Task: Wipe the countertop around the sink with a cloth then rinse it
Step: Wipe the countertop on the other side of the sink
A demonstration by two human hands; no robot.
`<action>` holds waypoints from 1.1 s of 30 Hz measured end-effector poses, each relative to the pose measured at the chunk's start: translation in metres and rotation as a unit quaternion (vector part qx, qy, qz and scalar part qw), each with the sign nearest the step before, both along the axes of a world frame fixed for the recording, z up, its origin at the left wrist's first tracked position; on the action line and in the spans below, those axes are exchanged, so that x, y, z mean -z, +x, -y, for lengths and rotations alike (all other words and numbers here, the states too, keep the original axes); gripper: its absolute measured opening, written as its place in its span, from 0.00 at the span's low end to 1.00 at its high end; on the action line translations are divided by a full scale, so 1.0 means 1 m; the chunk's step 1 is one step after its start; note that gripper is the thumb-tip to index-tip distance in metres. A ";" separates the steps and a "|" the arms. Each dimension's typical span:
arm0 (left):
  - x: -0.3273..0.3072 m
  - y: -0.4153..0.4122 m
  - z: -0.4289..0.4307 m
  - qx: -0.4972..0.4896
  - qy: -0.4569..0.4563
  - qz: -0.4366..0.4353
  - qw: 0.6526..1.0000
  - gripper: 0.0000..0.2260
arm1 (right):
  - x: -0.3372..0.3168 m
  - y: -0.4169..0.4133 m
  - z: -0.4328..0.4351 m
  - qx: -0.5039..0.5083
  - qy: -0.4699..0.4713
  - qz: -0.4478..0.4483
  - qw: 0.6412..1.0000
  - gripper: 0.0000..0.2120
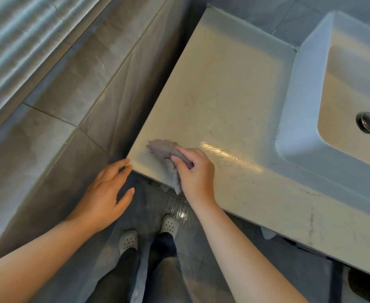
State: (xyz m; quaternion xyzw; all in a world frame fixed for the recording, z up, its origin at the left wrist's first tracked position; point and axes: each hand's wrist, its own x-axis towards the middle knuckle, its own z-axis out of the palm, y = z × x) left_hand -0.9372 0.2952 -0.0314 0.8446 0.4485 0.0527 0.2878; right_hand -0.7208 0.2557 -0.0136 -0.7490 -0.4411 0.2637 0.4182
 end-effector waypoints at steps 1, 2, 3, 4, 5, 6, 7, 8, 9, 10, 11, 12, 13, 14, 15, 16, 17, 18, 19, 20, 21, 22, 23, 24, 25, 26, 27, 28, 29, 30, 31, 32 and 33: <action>0.000 -0.002 0.003 -0.004 -0.008 -0.001 1.000 0.27 | -0.007 0.008 0.006 0.027 0.015 0.007 1.000 0.14; 0.001 -0.003 0.006 -0.006 -0.019 -0.001 1.000 0.27 | -0.011 0.020 0.012 0.065 0.034 0.029 0.997 0.14; 0.001 -0.003 0.008 -0.008 -0.033 0.000 0.999 0.27 | -0.014 0.036 0.017 0.108 0.051 0.057 0.991 0.14; 0.001 -0.002 0.009 -0.012 -0.047 0.002 0.999 0.27 | -0.015 0.054 0.020 0.148 0.059 0.088 0.983 0.13; 0.000 -0.001 0.010 -0.017 -0.057 0.003 0.998 0.28 | -0.013 0.071 0.022 0.182 0.055 0.117 0.975 0.13; 0.000 0.001 0.011 -0.023 -0.064 0.004 0.998 0.28 | -0.009 0.088 0.023 0.206 0.039 0.138 0.968 0.13; 0.000 0.001 0.011 -0.029 -0.069 0.005 0.997 0.28 | -0.003 0.101 0.022 0.222 0.016 0.148 0.964 0.14; 0.000 0.002 0.011 -0.032 -0.073 0.005 0.997 0.28 | 0.005 0.110 0.021 0.229 -0.009 0.150 0.962 0.15; 0.001 0.002 0.012 -0.033 -0.077 0.003 0.997 0.28 | 0.013 0.114 0.020 0.230 -0.032 0.156 0.960 0.16; 0.001 0.002 0.013 -0.032 -0.081 0.002 0.996 0.28 | 0.022 0.114 0.017 0.227 -0.049 0.171 0.957 0.17; 0.000 0.001 0.013 -0.032 -0.085 0.003 0.996 0.28 | 0.029 0.110 0.014 0.221 -0.057 0.193 0.954 0.17; -0.001 0.000 0.013 -0.034 -0.090 0.006 0.995 0.28 | 0.034 0.104 0.010 0.213 -0.059 0.212 0.952 0.18; -0.002 -0.001 0.013 -0.037 -0.091 0.013 0.995 0.28 | 0.038 0.095 0.005 0.206 -0.055 0.224 0.951 0.17; -0.002 -0.002 0.012 -0.040 -0.086 0.022 0.995 0.27 | 0.040 0.084 -0.001 0.198 -0.048 0.228 0.952 0.17; -0.003 -0.004 0.012 -0.044 -0.075 0.029 0.996 0.27 | 0.041 0.072 -0.007 0.187 -0.039 0.227 0.955 0.16; -0.003 -0.006 0.013 -0.049 -0.063 0.033 0.996 0.26 | 0.042 0.059 -0.014 0.170 -0.031 0.224 0.959 0.16; -0.003 -0.009 0.013 -0.056 -0.055 0.033 0.996 0.25 | 0.041 0.044 -0.020 0.148 -0.025 0.221 0.964 0.16; -0.003 -0.012 0.014 -0.064 -0.051 0.029 0.996 0.24 | 0.041 0.029 -0.026 0.121 -0.021 0.220 0.968 0.16; -0.002 -0.016 0.016 -0.072 -0.049 0.025 0.996 0.24 | 0.041 0.014 -0.032 0.093 -0.018 0.219 0.971 0.16; -0.001 -0.021 0.018 -0.079 -0.050 0.020 0.995 0.24 | 0.040 -0.001 -0.035 0.067 -0.014 0.216 0.974 0.16; -0.001 -0.025 0.020 -0.086 -0.051 0.014 0.995 0.24 | 0.039 -0.016 -0.038 0.044 -0.011 0.213 0.976 0.16; 0.000 -0.031 0.022 -0.093 -0.056 0.006 0.994 0.24 | 0.039 -0.029 -0.039 0.023 -0.007 0.209 0.978 0.16; 0.000 -0.036 0.024 -0.100 -0.059 -0.001 0.993 0.24 | 0.038 -0.040 -0.040 0.002 -0.003 0.205 0.979 0.15; 0.000 -0.041 0.026 -0.106 -0.061 -0.007 0.992 0.24 | 0.037 -0.050 -0.041 -0.020 0.000 0.201 0.979 0.15; 0.001 -0.046 0.028 -0.110 -0.063 -0.011 0.992 0.24 | 0.036 -0.059 -0.041 -0.047 0.003 0.197 0.979 0.15; 0.000 -0.051 0.030 -0.113 -0.067 -0.013 0.991 0.24 | 0.033 -0.066 -0.040 -0.081 0.007 0.188 0.979 0.15; 0.000 -0.054 0.032 -0.114 -0.069 -0.015 0.991 0.24 | 0.030 -0.071 -0.038 -0.118 0.010 0.165 0.979 0.14; -0.001 -0.057 0.034 -0.116 -0.074 -0.017 0.990 0.24 | 0.025 -0.073 -0.035 -0.149 0.010 0.122 0.981 0.14; -0.002 -0.059 0.035 -0.119 -0.079 -0.020 0.990 0.24 | 0.017 -0.075 -0.030 -0.167 0.008 0.066 0.984 0.13; -0.002 -0.060 0.037 -0.121 -0.086 -0.022 0.989 0.24 | 0.009 -0.074 -0.023 -0.171 -0.001 0.010 0.985 0.13; -0.003 -0.060 0.039 -0.122 -0.090 -0.021 0.988 0.24 | 0.001 -0.071 -0.015 -0.154 -0.009 -0.030 0.988 0.13; -0.003 -0.060 0.040 -0.121 -0.095 -0.022 0.988 0.24 | -0.006 -0.065 -0.005 -0.119 -0.014 -0.050 0.992 0.13; -0.003 -0.060 0.042 -0.118 -0.095 -0.023 0.988 0.24 | -0.012 -0.056 0.006 -0.072 -0.015 -0.056 0.996 0.14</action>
